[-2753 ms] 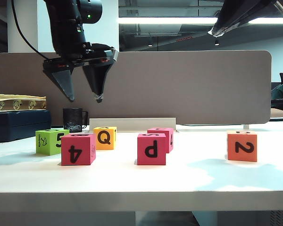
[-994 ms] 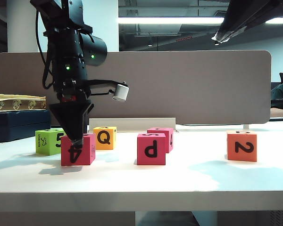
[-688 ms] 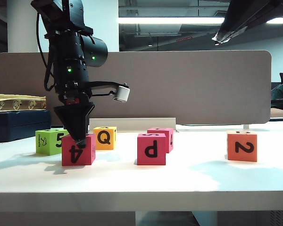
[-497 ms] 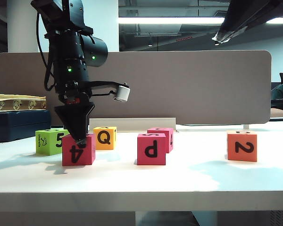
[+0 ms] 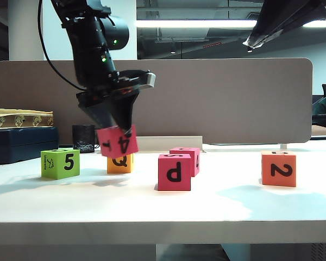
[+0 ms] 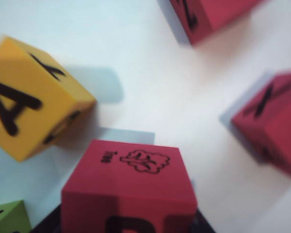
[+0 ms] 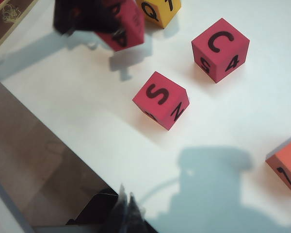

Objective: Select the appropriate blocks from the scattered letter blocks on the table and arrange them in a row to spell out "ABCD".

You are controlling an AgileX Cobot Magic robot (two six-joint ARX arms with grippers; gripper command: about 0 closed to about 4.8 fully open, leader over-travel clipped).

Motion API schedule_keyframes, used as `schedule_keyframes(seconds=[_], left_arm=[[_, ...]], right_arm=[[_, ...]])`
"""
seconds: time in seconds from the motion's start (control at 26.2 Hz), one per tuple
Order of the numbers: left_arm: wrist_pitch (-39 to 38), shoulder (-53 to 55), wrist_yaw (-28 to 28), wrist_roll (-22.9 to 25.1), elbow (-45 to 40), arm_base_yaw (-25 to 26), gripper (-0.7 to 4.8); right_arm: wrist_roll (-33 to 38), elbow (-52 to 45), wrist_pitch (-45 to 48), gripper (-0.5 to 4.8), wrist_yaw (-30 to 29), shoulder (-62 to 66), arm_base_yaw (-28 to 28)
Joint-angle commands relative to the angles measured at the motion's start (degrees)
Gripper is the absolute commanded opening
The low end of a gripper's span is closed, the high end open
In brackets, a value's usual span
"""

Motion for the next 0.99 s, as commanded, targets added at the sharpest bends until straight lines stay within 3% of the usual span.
schedule_keyframes(seconds=[0.04, 0.15, 0.23, 0.27, 0.34, 0.65, 0.99], left_arm=[[3.5, -0.3, 6.1, -8.7, 1.5, -0.3, 2.63], [7.8, -0.3, 8.1, -13.9, 1.6, -1.1, 2.63], [12.3, -0.3, 7.2, -20.5, 1.6, -1.8, 2.63], [15.3, -0.3, 3.7, -24.9, 1.6, -2.6, 2.63], [18.1, -0.2, -1.5, -28.2, 1.6, -3.0, 2.47], [22.4, 0.5, -2.3, -41.2, 1.6, -3.1, 2.38], [21.1, 4.4, -5.2, -40.7, 1.5, -4.9, 2.37]], right_arm=[[-0.2, 0.3, 0.8, -0.01, -0.1, -0.2, 0.0], [-0.2, 0.3, 0.7, -0.01, -0.1, -0.2, 0.0], [-0.2, 0.2, 0.7, -0.02, -0.1, -0.2, 0.0], [-0.2, 0.2, 0.7, -0.02, -0.1, -0.2, 0.0], [-0.2, 0.2, 0.4, -0.01, -0.1, -0.2, 0.0], [-0.2, 0.2, -0.1, -0.01, -0.1, -0.2, 0.0], [-0.2, 0.2, -1.1, -0.01, -0.1, -0.2, 0.0]])
